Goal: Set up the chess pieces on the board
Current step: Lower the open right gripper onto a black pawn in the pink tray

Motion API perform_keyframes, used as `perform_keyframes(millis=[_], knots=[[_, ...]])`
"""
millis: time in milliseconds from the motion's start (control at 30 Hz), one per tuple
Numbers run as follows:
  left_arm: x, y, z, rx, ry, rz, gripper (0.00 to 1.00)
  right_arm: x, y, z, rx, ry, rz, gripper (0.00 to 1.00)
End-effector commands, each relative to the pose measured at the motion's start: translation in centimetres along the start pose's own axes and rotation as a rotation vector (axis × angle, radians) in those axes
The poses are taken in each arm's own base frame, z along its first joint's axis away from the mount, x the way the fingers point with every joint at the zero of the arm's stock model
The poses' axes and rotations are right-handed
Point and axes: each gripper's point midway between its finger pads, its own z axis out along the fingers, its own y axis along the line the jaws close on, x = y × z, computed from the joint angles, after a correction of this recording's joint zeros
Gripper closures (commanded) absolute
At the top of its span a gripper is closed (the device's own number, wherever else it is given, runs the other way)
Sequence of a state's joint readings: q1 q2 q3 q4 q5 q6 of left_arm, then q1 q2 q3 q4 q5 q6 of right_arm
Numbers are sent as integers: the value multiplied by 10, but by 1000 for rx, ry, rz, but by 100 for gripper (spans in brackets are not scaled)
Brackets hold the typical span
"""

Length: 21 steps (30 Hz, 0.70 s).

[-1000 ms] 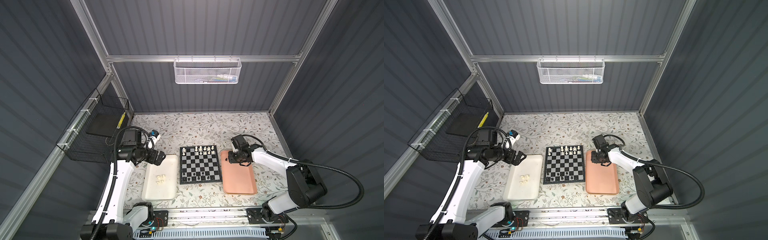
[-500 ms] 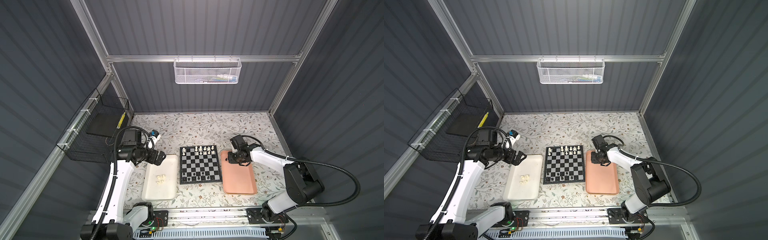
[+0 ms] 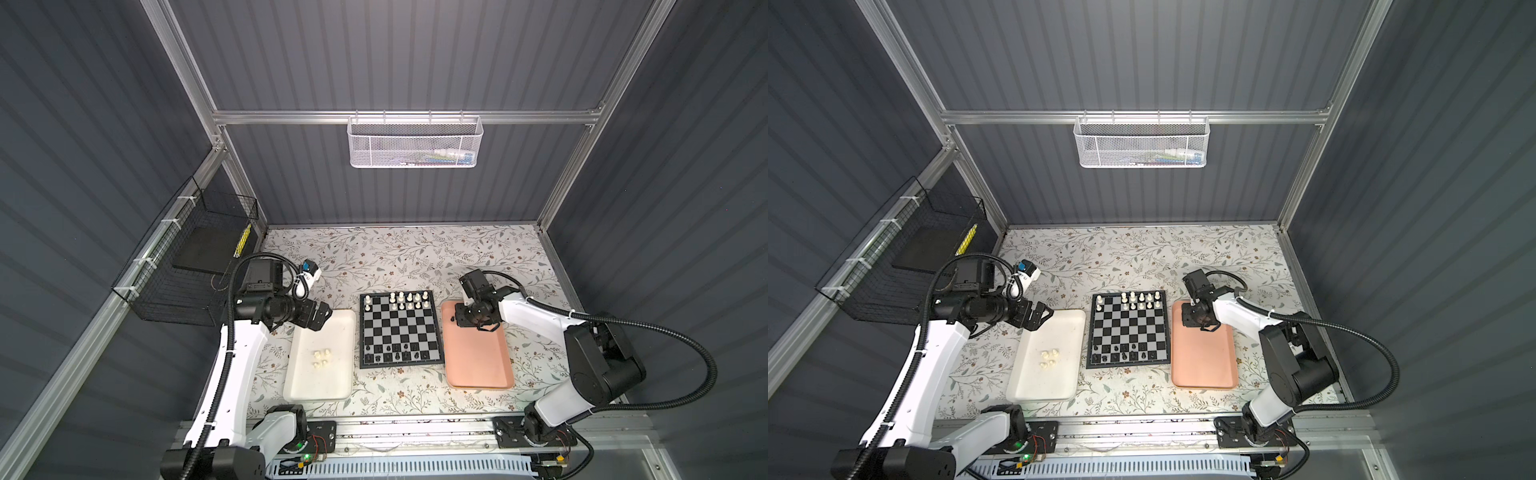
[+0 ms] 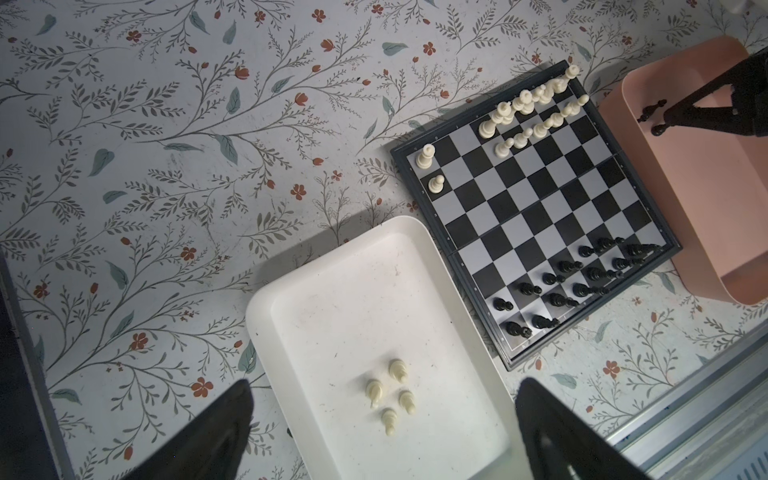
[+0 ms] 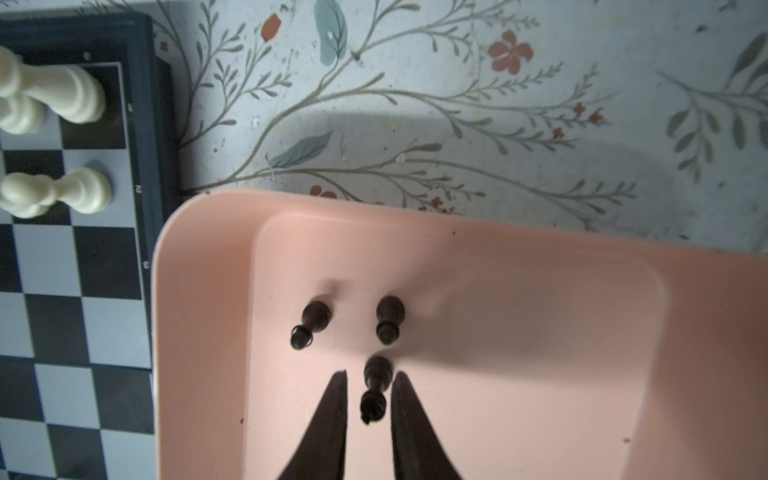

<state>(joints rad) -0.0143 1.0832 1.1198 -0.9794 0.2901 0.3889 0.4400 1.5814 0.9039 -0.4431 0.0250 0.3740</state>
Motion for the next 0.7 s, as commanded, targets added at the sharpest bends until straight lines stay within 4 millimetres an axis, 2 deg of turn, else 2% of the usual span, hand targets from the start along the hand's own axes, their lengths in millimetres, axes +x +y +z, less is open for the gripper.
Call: perform_keyframes(millis=[0, 667], knots=[[-7, -6, -3, 24, -24, 4, 1, 1, -1, 0, 6, 20, 0, 77], [-6, -6, -2, 29, -24, -2, 1, 3, -2, 6, 13, 36, -6, 79]])
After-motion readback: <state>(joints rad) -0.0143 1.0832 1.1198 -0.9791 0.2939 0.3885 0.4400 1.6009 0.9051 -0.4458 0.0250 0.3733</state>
